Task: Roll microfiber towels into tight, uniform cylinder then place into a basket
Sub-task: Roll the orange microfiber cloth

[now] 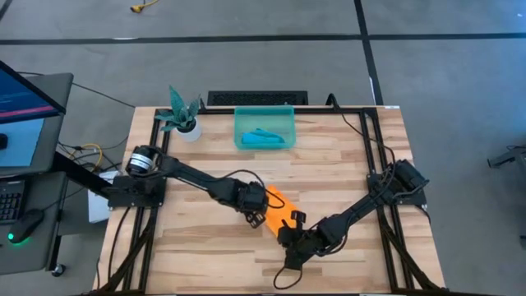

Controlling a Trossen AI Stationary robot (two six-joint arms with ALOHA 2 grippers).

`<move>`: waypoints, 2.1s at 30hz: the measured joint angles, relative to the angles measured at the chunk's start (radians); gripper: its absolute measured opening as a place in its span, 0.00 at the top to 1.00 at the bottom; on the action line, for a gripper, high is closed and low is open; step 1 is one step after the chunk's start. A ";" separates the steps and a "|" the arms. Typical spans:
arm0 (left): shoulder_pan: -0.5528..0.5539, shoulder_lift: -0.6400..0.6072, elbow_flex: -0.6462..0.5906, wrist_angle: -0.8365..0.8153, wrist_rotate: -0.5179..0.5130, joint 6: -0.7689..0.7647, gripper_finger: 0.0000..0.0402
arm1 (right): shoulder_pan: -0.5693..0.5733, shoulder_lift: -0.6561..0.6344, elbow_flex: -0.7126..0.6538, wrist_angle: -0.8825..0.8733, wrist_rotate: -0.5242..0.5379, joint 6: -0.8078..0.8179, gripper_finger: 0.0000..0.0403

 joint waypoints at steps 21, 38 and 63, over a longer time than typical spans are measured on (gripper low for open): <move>0.035 0.084 -0.002 0.065 0.043 0.047 0.98 | 0.010 0.000 -0.026 -0.057 0.003 0.035 0.78; 0.033 0.084 -0.004 0.075 0.034 0.050 0.98 | 0.090 -0.001 0.066 0.018 0.357 -0.306 0.81; 0.030 0.084 -0.004 0.077 0.034 0.058 0.98 | -0.049 0.000 -0.096 -0.021 0.193 -0.010 0.83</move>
